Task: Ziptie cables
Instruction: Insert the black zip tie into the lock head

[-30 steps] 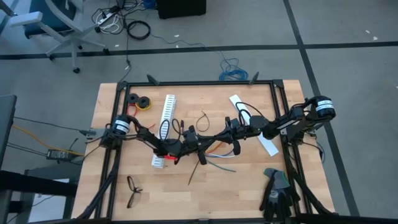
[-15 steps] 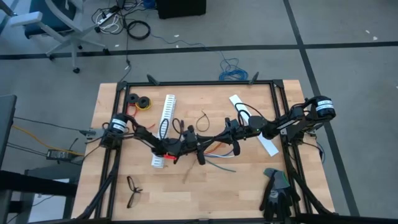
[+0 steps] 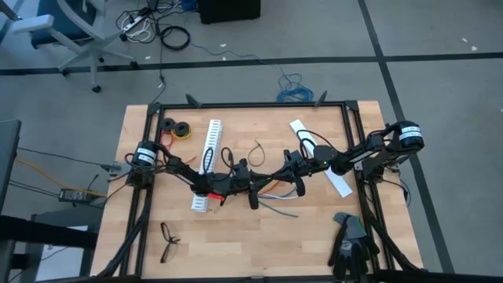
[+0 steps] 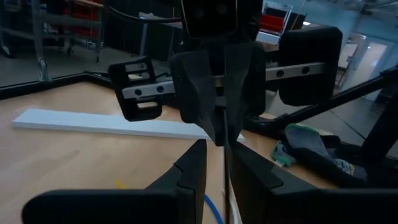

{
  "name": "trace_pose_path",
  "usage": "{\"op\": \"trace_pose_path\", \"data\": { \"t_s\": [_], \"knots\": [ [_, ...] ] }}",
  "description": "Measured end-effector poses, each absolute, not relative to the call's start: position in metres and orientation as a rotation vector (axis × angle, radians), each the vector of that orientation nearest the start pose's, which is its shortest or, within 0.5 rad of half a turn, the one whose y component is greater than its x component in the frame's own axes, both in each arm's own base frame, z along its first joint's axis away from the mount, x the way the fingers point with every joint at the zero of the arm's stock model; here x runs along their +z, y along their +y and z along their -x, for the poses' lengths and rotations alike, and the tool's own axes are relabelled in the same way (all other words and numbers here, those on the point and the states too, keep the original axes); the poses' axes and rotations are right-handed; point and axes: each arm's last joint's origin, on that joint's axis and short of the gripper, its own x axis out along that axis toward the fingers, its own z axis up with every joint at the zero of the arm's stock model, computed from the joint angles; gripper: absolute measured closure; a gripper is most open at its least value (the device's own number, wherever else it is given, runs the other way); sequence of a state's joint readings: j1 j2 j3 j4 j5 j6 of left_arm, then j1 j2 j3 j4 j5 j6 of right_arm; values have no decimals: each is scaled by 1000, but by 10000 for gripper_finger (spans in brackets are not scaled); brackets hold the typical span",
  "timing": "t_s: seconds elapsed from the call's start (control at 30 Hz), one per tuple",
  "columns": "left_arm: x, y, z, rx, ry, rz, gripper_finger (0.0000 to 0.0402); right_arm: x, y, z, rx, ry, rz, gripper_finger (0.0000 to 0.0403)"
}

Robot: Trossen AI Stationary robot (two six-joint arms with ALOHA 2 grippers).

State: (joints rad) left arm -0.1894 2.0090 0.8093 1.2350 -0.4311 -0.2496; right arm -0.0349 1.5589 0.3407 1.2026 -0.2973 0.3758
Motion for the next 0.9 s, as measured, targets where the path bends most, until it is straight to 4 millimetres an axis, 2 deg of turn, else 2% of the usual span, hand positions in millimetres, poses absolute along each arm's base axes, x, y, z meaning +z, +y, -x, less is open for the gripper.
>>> {"op": "trace_pose_path", "data": {
  "t_s": [0.27, 0.63, 0.9],
  "knots": [
    [139, -56, -367, 222, -62, 305, 325, 156, -11, -252, 323, 99, -453, 403],
    [134, -34, -372, 106, 3, 411, 325, 150, -17, -251, 342, 173, -486, 403],
    [133, -27, -372, 65, 26, 440, 326, 148, -20, -250, 336, 191, -492, 403]
  ]
}}
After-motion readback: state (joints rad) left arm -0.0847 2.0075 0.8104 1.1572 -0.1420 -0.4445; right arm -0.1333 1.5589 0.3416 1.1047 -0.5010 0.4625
